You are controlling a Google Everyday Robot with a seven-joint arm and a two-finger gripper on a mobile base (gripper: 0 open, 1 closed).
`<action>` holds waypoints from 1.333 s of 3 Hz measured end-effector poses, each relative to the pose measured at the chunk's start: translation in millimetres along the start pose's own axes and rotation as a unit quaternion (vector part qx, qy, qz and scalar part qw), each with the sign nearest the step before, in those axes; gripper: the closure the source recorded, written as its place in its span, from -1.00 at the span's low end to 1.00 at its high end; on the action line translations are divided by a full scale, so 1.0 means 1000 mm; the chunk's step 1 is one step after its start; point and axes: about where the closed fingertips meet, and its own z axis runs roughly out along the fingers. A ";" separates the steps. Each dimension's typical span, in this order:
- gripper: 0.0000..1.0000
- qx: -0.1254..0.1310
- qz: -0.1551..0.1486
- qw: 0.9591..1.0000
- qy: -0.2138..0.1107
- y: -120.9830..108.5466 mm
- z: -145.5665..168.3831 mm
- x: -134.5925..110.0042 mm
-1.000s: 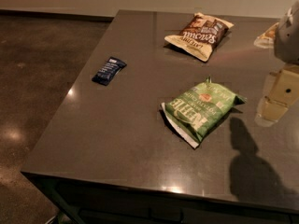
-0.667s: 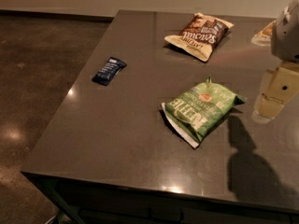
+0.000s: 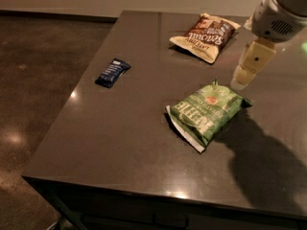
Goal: Move brown chip bag near green jalapeno chip bag
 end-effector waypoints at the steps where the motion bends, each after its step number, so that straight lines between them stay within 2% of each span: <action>1: -1.00 0.005 0.056 0.998 -0.010 -0.050 0.029 -0.014; 2: -1.00 0.019 0.126 0.992 -0.024 -0.097 0.056 -0.024; 3: -1.00 0.035 0.186 0.981 -0.033 -0.133 0.080 -0.031; 4: -1.00 0.053 0.262 0.963 -0.036 -0.164 0.111 -0.030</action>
Offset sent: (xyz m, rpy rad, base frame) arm 0.1847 -0.0108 -0.0195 0.2186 -0.0225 -0.4089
